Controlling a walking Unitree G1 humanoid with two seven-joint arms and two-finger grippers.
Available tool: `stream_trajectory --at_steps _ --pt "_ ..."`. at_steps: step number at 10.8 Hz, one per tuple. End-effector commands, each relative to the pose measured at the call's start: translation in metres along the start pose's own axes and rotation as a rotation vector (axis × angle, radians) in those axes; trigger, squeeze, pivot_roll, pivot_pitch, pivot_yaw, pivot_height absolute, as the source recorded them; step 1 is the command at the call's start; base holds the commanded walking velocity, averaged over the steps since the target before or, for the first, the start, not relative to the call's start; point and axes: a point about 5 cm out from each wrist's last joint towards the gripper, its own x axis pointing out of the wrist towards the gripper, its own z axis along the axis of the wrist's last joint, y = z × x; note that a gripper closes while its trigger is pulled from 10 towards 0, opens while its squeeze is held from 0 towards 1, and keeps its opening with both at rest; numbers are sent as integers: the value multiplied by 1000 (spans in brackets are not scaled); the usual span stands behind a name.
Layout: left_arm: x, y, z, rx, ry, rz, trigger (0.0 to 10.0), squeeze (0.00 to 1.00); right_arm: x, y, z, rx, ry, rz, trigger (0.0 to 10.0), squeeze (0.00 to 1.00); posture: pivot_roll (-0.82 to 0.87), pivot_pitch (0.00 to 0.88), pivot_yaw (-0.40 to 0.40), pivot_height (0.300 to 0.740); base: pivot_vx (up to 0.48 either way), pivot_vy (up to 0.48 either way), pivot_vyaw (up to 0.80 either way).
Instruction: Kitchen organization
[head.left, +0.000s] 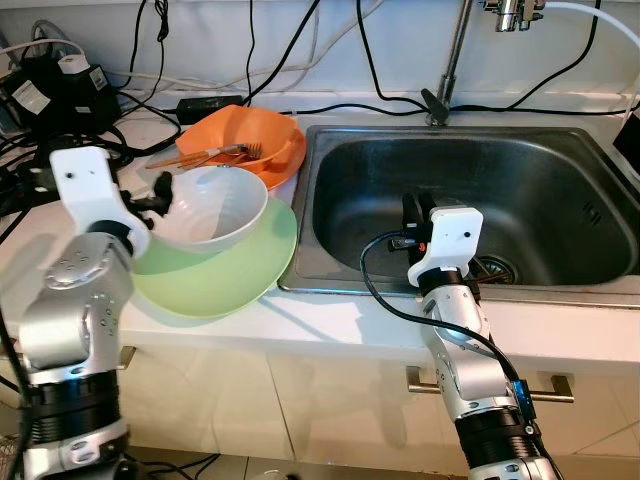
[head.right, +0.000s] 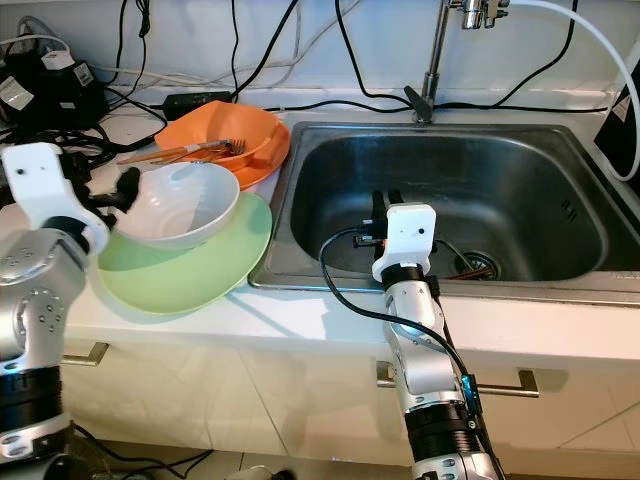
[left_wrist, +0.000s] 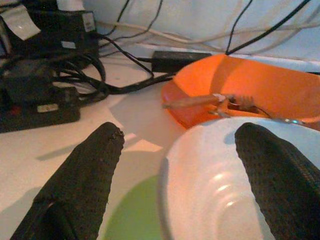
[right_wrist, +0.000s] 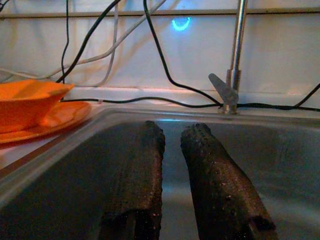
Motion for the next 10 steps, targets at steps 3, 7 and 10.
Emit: stream_trajectory --at_steps 3,7,10 --pt "0 -1 -14 -65 93 66 10000 0 0 5 -2 -6 18 31 10000 0 63 0 66 740 0 0 0" --pt "0 -6 -28 -172 180 102 10000 0 -1 6 -2 -6 26 49 10000 0 58 0 64 740 0 0 0" --pt "0 -20 -33 -270 220 31 0 0 0 7 -2 -8 28 60 10000 0 55 0 64 740 0 0 0"
